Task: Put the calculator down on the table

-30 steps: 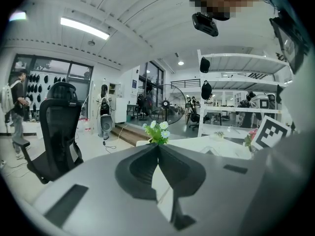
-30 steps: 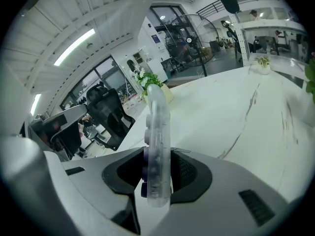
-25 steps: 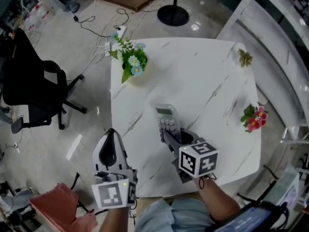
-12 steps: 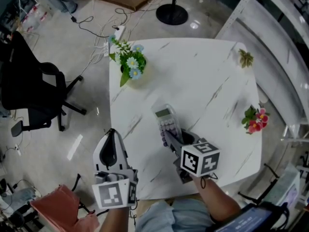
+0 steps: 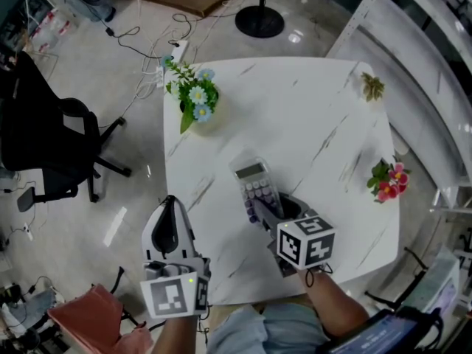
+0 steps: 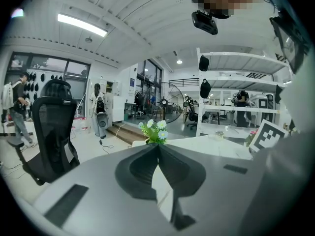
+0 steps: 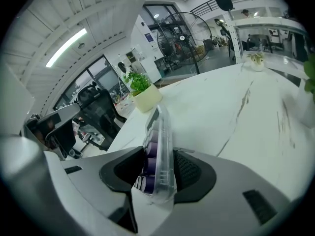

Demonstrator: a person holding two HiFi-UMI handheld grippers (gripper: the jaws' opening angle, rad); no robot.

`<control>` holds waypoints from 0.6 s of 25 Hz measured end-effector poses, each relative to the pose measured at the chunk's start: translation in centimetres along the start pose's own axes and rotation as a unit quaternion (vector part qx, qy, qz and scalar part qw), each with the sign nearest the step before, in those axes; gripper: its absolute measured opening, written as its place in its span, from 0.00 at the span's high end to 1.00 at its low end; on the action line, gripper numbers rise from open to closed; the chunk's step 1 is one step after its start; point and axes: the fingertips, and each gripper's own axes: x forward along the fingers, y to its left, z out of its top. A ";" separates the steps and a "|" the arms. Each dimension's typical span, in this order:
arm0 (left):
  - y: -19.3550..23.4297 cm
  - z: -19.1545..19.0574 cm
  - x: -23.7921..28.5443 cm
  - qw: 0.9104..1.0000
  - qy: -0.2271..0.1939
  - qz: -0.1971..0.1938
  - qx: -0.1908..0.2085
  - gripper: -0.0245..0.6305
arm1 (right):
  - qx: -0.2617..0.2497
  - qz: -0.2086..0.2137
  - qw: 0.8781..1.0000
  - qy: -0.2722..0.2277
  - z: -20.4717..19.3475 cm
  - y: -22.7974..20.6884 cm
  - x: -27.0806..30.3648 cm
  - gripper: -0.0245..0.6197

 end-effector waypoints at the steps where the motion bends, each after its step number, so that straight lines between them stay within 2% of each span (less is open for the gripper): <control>1: -0.1 0.0 0.0 1.000 0.000 -0.001 0.000 0.95 | 0.001 0.000 1.000 -0.001 0.0 -0.1 0.0 0.65; 15: -1.6 -0.5 0.5 1.000 0.017 -0.011 0.007 0.95 | 0.037 -0.003 0.999 -0.013 -0.4 -2.6 0.1 0.59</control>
